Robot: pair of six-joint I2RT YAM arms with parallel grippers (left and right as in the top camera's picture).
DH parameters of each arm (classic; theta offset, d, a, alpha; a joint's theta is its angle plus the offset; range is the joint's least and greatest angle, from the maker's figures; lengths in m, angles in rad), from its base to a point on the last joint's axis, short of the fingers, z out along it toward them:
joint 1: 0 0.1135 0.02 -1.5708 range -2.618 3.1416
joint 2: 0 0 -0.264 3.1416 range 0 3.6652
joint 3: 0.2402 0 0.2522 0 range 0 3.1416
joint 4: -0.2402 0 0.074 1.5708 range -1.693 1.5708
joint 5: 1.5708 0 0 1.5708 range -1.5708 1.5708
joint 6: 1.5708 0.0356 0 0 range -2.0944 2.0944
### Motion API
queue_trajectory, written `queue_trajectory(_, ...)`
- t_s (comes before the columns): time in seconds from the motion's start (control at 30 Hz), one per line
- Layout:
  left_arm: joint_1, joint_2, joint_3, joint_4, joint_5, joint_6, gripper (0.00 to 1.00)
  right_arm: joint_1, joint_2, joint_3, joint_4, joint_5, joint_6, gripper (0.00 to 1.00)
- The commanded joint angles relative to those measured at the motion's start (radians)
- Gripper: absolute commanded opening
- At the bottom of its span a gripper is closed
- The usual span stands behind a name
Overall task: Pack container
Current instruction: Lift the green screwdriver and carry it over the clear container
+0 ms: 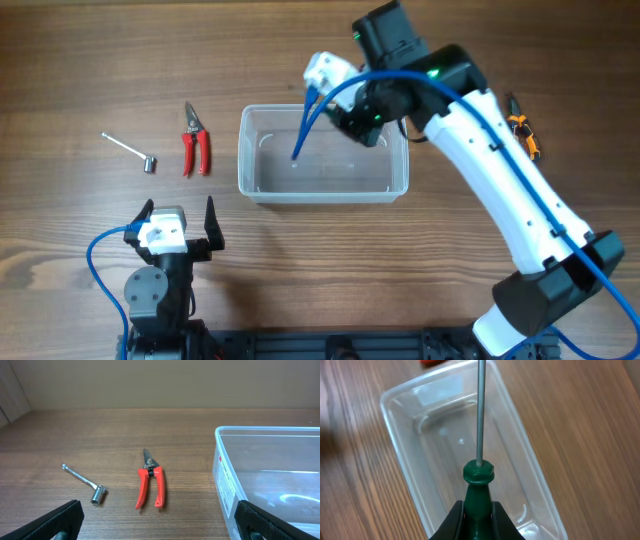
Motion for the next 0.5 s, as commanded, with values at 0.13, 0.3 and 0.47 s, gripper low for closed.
queue_trajectory(0.13, 0.006, -0.009, -0.003, 0.003, 0.012, 0.023, 1.00, 0.009, 0.038, -0.200, 0.095, -0.012, -0.039, 0.04)
queue_trajectory(0.3, 0.006, -0.009, -0.003, 0.003, 0.012, 0.023, 1.00, 0.009, 0.095, -0.334, 0.206, -0.004, -0.038, 0.04)
queue_trajectory(0.47, 0.006, -0.009, -0.003, 0.003, 0.012, 0.022, 1.00, 0.009, 0.180, -0.404, 0.298, -0.004, -0.035, 0.04)
